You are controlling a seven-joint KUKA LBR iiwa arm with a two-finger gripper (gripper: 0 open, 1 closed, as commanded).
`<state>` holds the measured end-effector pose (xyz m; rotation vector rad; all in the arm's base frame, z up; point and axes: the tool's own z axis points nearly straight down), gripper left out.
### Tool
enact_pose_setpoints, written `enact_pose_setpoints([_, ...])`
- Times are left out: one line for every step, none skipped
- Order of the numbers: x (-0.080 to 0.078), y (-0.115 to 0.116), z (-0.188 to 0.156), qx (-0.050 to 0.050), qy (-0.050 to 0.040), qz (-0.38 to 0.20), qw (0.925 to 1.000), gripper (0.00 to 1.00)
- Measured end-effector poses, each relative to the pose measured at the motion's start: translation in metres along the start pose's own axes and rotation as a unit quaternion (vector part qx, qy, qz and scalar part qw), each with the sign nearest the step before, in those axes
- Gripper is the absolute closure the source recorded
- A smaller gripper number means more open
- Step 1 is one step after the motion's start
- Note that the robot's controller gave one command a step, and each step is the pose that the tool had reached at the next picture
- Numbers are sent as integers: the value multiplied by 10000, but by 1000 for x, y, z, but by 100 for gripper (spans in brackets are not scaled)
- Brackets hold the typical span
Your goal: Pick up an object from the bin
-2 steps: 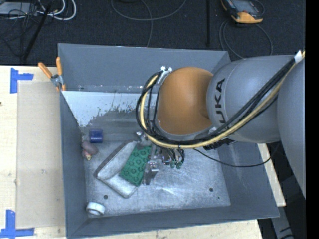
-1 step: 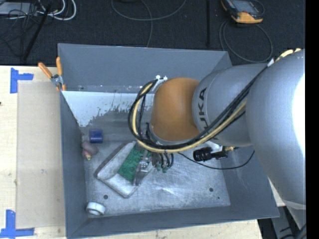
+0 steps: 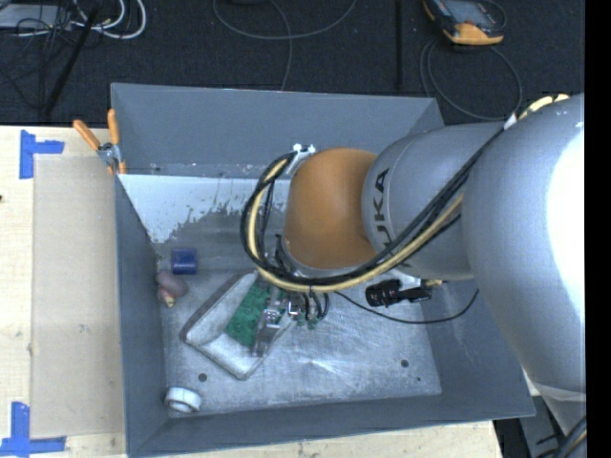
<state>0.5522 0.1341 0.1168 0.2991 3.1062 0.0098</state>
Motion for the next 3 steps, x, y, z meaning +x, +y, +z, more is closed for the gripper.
enact_pose_setpoints([-2,0,2,-17,-27,455,9990,0])
enact_pose_setpoints([-2,1,1,-24,-9,473,9989,100])
enact_pose_setpoints([-1,12,-103,28,64,661,9978,100])
